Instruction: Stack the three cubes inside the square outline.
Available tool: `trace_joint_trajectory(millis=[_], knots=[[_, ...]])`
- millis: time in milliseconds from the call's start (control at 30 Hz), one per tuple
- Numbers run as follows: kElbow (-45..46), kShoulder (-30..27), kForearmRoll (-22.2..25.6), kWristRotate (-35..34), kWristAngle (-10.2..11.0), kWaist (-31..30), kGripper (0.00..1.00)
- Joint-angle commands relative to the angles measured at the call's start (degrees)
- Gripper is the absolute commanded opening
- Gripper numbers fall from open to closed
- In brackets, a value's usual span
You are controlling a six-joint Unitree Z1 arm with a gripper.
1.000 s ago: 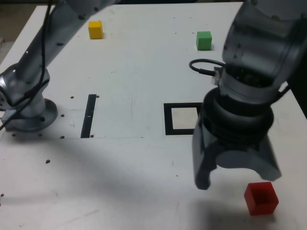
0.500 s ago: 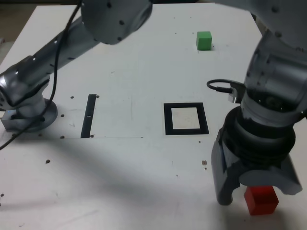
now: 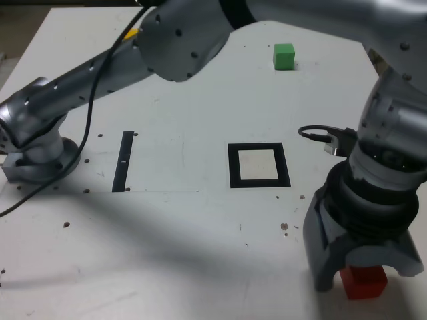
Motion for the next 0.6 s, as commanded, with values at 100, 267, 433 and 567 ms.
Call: trace_joint_trajectory(millis=[100, 267, 433, 567], knots=[[-1.32, 1.45, 0.81, 0.17, -0.3, 0.43, 0.96], [-2.26, 2.42, 0.81, 0.14, -0.73, 0.49, 0.91], [-2.43, 2.86, 0.81, 0.02, -1.09, 0.5, 0.85], [-2.33, 2.98, 0.81, -0.22, -1.33, 0.5, 0.75]])
